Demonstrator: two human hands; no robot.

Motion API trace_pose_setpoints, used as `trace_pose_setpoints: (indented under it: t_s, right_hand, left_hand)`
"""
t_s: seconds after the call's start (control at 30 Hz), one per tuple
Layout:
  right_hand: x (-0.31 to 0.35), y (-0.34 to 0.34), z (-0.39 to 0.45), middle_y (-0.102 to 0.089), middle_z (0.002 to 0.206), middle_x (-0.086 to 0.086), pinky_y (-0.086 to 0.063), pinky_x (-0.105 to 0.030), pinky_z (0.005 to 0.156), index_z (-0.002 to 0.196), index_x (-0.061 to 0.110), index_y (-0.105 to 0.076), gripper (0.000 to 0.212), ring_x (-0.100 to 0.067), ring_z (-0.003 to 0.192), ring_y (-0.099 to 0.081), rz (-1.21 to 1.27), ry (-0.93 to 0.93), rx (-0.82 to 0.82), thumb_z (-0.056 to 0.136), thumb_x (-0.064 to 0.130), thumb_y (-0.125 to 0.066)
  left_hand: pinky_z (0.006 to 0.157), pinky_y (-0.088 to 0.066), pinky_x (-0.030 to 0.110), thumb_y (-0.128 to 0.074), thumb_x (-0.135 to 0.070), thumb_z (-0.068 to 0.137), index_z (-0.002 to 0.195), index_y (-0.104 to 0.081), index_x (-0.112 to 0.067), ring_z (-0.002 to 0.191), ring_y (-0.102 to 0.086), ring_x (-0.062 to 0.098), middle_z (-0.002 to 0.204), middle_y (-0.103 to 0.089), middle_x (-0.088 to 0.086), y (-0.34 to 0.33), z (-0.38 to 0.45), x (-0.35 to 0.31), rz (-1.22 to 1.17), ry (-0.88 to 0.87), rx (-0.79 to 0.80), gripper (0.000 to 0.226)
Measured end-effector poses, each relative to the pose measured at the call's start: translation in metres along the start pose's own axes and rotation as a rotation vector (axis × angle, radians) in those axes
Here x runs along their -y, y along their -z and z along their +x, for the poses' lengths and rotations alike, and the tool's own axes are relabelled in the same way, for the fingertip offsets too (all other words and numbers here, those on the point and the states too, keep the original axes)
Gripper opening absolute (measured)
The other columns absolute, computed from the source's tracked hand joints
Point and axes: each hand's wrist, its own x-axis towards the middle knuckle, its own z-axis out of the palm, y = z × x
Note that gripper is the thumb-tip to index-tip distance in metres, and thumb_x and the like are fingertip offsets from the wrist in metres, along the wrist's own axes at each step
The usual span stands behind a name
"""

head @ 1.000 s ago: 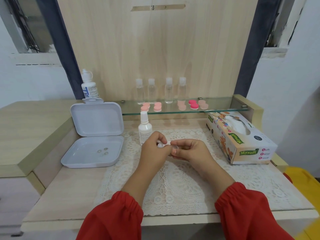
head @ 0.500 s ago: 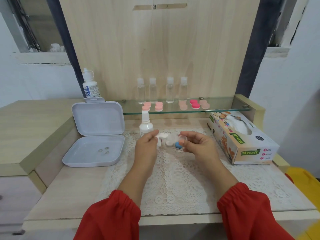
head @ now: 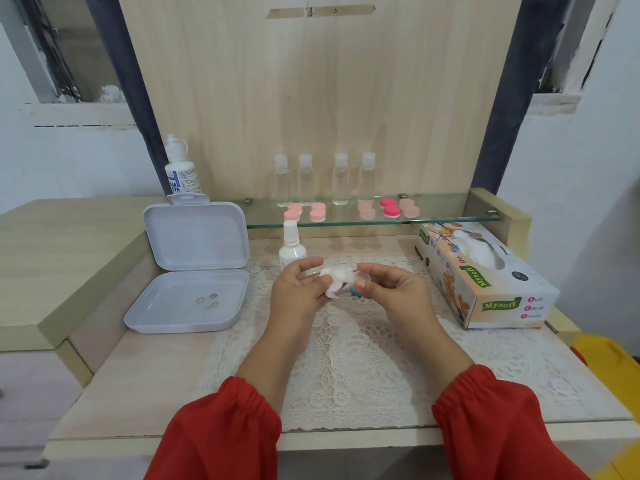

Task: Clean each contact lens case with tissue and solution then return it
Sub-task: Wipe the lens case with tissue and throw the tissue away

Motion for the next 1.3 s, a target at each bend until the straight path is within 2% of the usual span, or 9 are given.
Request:
trace_pose_setpoints:
  t_s: [0.17, 0.3, 0.43, 0.57, 0.73, 0.87, 0.93, 1.17, 1.3]
  right_hand:
    - [-0.001, 0.001, 0.000, -0.075, 0.092, -0.007, -0.054, -0.018, 0.072, 0.099, 0.014, -0.072, 0.027, -0.014, 0.082, -0.072, -0.012, 0.007, -0.005, 0.077, -0.001, -0.074]
    - [-0.001, 0.002, 0.001, -0.074, 0.091, -0.005, -0.054, -0.016, 0.070, 0.100, 0.015, -0.071, 0.027, -0.010, 0.078, -0.071, -0.022, 0.005, -0.044, 0.078, -0.001, -0.074]
    - [0.000, 0.001, 0.000, -0.075, 0.087, -0.004, -0.054, -0.017, 0.072, 0.100, 0.014, -0.071, 0.027, -0.013, 0.078, -0.072, -0.014, 0.009, 0.000, 0.079, -0.002, -0.072]
    - [0.000, 0.002, -0.001, -0.075, 0.092, -0.007, -0.052, -0.023, 0.079, 0.103, 0.016, -0.071, 0.028, -0.014, 0.084, -0.071, -0.060, 0.003, 0.047, 0.079, 0.000, -0.073]
    - [-0.006, 0.003, 0.002, -0.056, 0.124, 0.000, -0.054, -0.032, 0.088, 0.136, 0.022, -0.048, 0.073, -0.017, 0.108, -0.061, -0.062, -0.119, 0.149, 0.075, -0.009, -0.073]
    - [-0.006, 0.003, 0.000, -0.069, 0.091, -0.010, -0.051, -0.024, 0.072, 0.104, 0.011, -0.069, 0.023, -0.017, 0.077, -0.062, -0.060, -0.113, 0.131, 0.084, -0.001, -0.068]
    - [-0.006, 0.004, 0.000, -0.070, 0.085, -0.012, -0.050, -0.026, 0.069, 0.091, 0.008, -0.071, 0.010, -0.018, 0.075, -0.061, -0.087, -0.110, 0.065, 0.087, 0.002, -0.065]
    - [0.008, 0.002, 0.002, -0.072, 0.093, -0.020, -0.060, -0.029, 0.073, 0.097, -0.001, -0.064, 0.018, -0.026, 0.083, -0.072, 0.347, -0.316, 0.052, 0.097, 0.010, -0.049]
    - [0.011, 0.002, -0.002, -0.072, 0.089, -0.022, -0.061, -0.027, 0.069, 0.091, -0.003, -0.066, 0.021, -0.022, 0.079, -0.072, 0.387, -0.395, 0.132, 0.096, 0.012, -0.053]
  left_hand:
    - [0.070, -0.055, 0.029, -0.059, 0.005, 0.089, 0.110, -0.057, -0.015, 0.087, -0.071, 0.029, 0.094, -0.072, 0.018, 0.001, -0.002, 0.001, 0.033, 0.007, 0.058, 0.029]
    - [0.079, -0.056, 0.035, -0.058, 0.005, 0.089, 0.110, -0.058, -0.021, 0.090, -0.070, 0.033, 0.095, -0.071, 0.023, 0.001, -0.001, 0.001, 0.046, -0.050, 0.049, 0.033]
    - [0.078, -0.052, 0.029, -0.061, 0.004, 0.087, 0.114, -0.063, -0.031, 0.091, -0.068, 0.025, 0.095, -0.072, 0.013, 0.001, -0.002, 0.004, 0.144, -0.049, 0.169, 0.044]
    - [0.080, -0.053, 0.030, -0.070, -0.004, 0.083, 0.118, -0.064, -0.024, 0.094, -0.069, 0.030, 0.096, -0.073, 0.015, -0.002, -0.004, 0.006, 0.249, -0.032, 0.174, 0.041]
    - [0.084, -0.055, 0.034, -0.068, -0.003, 0.085, 0.115, -0.065, -0.015, 0.093, -0.070, 0.026, 0.095, -0.074, 0.011, 0.000, -0.005, 0.002, 0.165, -0.043, 0.161, 0.033]
    - [0.080, -0.053, 0.031, -0.069, -0.003, 0.084, 0.114, -0.067, -0.016, 0.088, -0.070, 0.021, 0.098, -0.074, 0.010, 0.000, -0.005, 0.002, 0.163, -0.037, 0.180, 0.033]
    - [0.080, -0.053, 0.030, -0.069, -0.004, 0.084, 0.114, -0.067, -0.017, 0.089, -0.070, 0.021, 0.101, -0.073, 0.012, 0.000, -0.005, 0.002, 0.154, -0.031, 0.170, 0.033]
    - [0.073, -0.052, 0.022, -0.072, -0.006, 0.082, 0.109, -0.070, -0.018, 0.083, -0.068, 0.012, 0.098, -0.073, 0.004, 0.000, -0.004, 0.002, 0.262, -0.071, 0.139, 0.030]
    - [0.080, -0.057, 0.035, -0.072, -0.006, 0.082, 0.103, -0.072, -0.023, 0.090, -0.069, 0.024, 0.095, -0.074, 0.006, -0.002, -0.008, 0.002, 0.311, -0.095, 0.152, 0.027]
